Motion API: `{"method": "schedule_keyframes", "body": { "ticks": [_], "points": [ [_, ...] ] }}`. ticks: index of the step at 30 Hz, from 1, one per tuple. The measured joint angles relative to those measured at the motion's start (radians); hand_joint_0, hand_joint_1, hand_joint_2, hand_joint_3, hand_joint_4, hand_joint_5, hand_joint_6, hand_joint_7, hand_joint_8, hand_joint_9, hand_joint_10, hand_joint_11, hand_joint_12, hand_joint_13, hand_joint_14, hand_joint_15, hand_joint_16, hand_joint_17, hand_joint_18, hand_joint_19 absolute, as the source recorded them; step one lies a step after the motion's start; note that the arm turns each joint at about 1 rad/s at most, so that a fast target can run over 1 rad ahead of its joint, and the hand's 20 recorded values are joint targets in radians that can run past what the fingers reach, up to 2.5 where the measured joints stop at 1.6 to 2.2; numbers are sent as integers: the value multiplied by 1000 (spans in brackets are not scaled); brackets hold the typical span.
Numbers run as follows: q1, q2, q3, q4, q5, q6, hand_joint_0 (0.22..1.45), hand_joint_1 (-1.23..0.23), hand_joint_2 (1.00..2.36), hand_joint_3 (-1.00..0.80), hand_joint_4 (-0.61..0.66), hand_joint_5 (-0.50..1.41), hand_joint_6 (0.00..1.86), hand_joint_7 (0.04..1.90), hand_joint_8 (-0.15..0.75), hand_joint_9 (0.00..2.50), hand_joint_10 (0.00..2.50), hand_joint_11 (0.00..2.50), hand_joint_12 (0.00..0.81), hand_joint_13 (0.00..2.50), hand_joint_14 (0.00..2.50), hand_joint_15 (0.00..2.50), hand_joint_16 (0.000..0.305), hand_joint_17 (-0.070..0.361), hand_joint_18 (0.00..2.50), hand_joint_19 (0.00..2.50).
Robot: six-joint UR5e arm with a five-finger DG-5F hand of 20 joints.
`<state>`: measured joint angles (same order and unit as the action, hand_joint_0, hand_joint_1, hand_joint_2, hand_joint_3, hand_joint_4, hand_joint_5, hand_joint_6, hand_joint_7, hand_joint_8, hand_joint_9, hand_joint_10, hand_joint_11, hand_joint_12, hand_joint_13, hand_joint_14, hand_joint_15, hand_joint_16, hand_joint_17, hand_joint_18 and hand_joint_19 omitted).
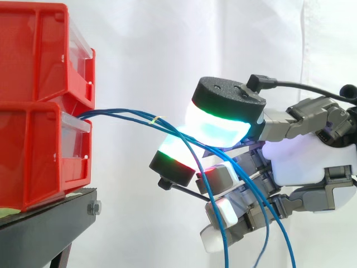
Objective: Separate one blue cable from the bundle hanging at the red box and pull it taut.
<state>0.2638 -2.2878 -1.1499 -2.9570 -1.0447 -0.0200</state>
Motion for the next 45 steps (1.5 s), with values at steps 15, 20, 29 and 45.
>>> {"method": "schedule_keyframes", "body": {
  "ticks": [15, 20, 29, 45],
  "points": [
    [0, -1, 0, -4, 0, -4, 488, -655, 1000, -500, 114, -215, 932, 949, 293, 1203, 16, 1313, 353, 1272, 25, 1057, 53, 120, 756, 520],
    [0, -1, -1, -4, 0, -5, 485, -568, 1000, -500, 127, -223, 933, 937, 289, 1226, 9, 1392, 350, 1311, 23, 1143, 55, 123, 769, 536],
    [1, -1, -9, 2, -1, -5, 474, -537, 1000, -500, 148, -234, 932, 909, 292, 1213, 0, 1519, 352, 1365, 18, 1269, 58, 131, 783, 529],
    [2, -1, -14, 17, -2, -6, 639, -694, 1000, -500, 128, -254, 929, 931, 238, 1082, 0, 1614, 296, 1293, 19, 1371, 52, 118, 706, 552]
  ]
}}
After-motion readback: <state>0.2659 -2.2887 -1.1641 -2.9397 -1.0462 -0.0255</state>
